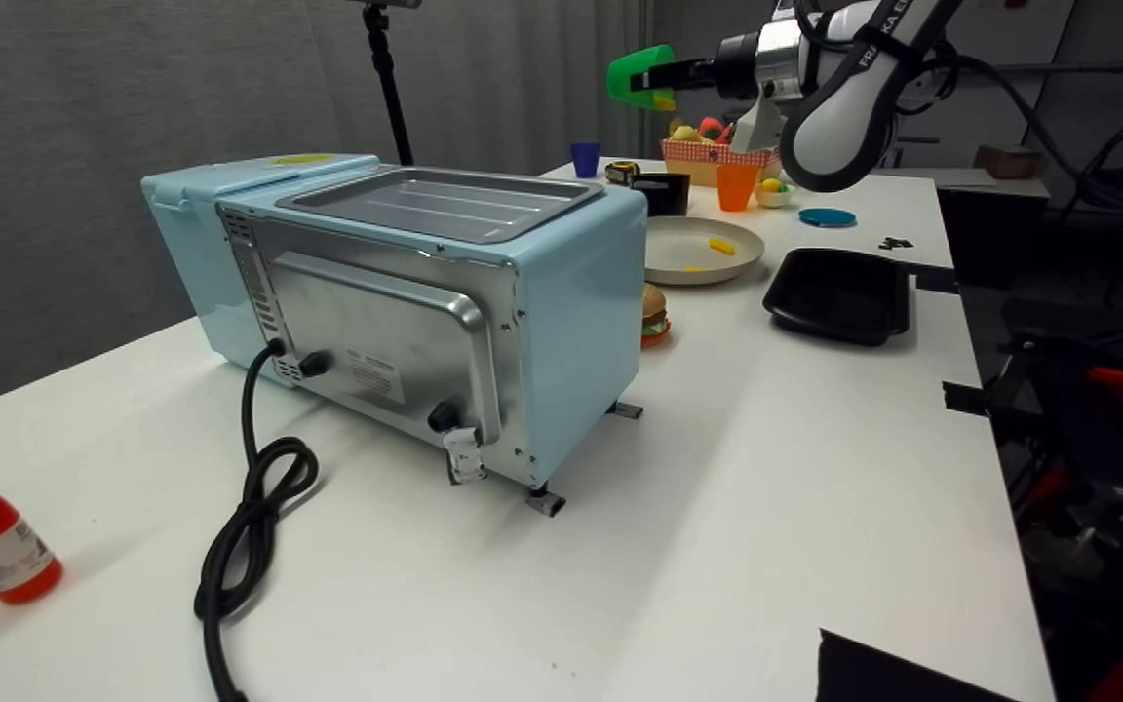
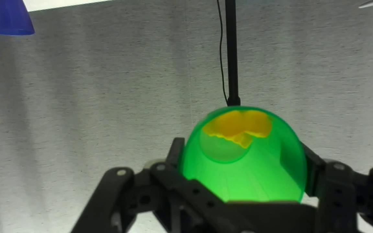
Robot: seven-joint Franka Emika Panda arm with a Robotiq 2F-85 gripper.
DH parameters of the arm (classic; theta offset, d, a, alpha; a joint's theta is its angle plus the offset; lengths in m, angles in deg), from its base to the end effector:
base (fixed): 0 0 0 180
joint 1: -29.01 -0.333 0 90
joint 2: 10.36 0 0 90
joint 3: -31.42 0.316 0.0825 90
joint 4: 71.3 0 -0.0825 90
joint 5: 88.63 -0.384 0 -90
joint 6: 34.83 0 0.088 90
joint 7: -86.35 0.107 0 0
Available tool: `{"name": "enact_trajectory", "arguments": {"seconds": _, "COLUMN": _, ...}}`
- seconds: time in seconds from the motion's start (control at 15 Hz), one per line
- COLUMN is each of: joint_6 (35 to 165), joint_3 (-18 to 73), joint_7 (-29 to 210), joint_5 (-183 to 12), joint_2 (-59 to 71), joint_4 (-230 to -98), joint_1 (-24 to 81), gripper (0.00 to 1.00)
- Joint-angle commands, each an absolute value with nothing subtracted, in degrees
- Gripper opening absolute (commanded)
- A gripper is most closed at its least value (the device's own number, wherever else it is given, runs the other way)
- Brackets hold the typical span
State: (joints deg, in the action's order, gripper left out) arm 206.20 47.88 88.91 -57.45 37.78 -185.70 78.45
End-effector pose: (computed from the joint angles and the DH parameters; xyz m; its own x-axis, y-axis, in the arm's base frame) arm 0.5221 -0.2918 0.2297 0.1077 -0.0808 0.9909 -0.1597 -0.9851 -0.0630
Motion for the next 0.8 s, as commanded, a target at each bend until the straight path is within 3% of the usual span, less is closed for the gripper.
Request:
{"name": "enact_trajectory", "arguments": {"seconds": 0.0, "joint_6": 208.93, "joint_3": 40.04, "joint_7": 94.47, "joint_5": -60.06, "joint_2": 36.37, "joint_4": -184.08, "joint_1": 70.76, "gripper": 0.53}}
{"name": "enact_trajectory", "arguments": {"seconds": 0.13, "joint_6": 210.15, "joint_3": 37.66, "joint_7": 96.40, "joint_5": -61.30, "joint_2": 36.46, "joint_4": -183.46, "joint_1": 68.10, "gripper": 0.53}}
{"name": "enact_trajectory", "arguments": {"seconds": 0.2, "joint_6": 206.78, "joint_3": 44.85, "joint_7": 92.94, "joint_5": -61.06, "joint_2": 37.05, "joint_4": -182.36, "joint_1": 73.75, "gripper": 0.53}}
{"name": "enact_trajectory", "arguments": {"seconds": 0.73, "joint_6": 208.01, "joint_3": 58.96, "joint_7": 91.14, "joint_5": -57.18, "joint_2": 40.80, "joint_4": -176.76, "joint_1": 83.21, "gripper": 0.53}}
